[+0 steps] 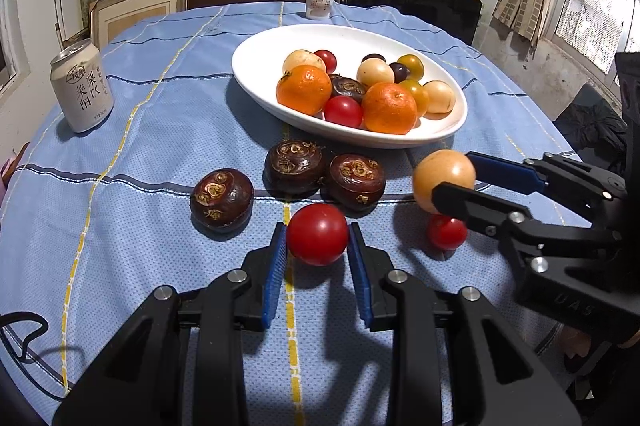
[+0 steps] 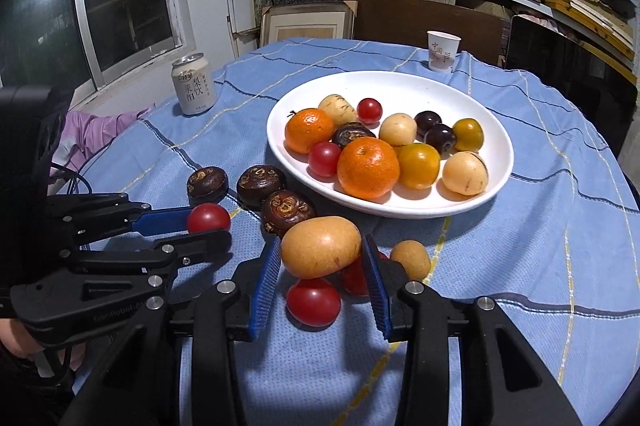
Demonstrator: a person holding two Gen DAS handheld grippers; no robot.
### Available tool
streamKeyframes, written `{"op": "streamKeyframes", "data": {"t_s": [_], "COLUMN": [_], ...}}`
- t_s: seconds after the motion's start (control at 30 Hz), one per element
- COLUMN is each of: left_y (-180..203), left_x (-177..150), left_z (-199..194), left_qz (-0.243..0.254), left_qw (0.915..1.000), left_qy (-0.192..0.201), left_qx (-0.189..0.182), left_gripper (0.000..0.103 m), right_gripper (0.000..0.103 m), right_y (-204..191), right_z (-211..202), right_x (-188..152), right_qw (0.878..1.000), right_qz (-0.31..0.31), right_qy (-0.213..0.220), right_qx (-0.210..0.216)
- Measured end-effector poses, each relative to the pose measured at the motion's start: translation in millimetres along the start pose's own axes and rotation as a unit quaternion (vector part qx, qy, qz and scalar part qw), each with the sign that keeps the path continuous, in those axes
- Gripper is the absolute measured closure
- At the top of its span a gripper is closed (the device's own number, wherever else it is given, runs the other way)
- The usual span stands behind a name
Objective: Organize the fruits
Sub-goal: 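Grasp the large pale orange egg-shaped fruit with the right tool while the left tool holds the tomato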
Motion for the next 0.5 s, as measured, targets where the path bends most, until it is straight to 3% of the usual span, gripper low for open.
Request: {"op": "streamKeyframes", "data": {"t_s": [0.37,0.5], "left_y": [6.5,11.2], "left_x": [3.2,10.2], "left_z": [-3.6,-6.0], "left_qz": [0.023,0.025], "left_qw": [0.9997,0.9995], "left_qy": [0.012,0.015], "left_qx": [0.001,-0.014], "left_gripper": [0.074,0.074], "right_gripper": [0.061,0.061], "right_y": [38.1,59.9], "right_z": [-31.5,-37.1], "right_x": [-9.0,-8.8], "right_qw": [0.999,0.998], "right_qz": [0.038,0.053], "right_qy": [0.022,0.026], "right_qx": [-0.006,-0.017]}}
Point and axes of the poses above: each gripper's, at about its wrist camera, not at the fingertips, and z roughly the way its jaws point, y to its right, x to its top, the point moved 9 cm from there along z, roughly the way its jaws point, and after that the axes turned 7 degrees about z, right-handed, at the moved point
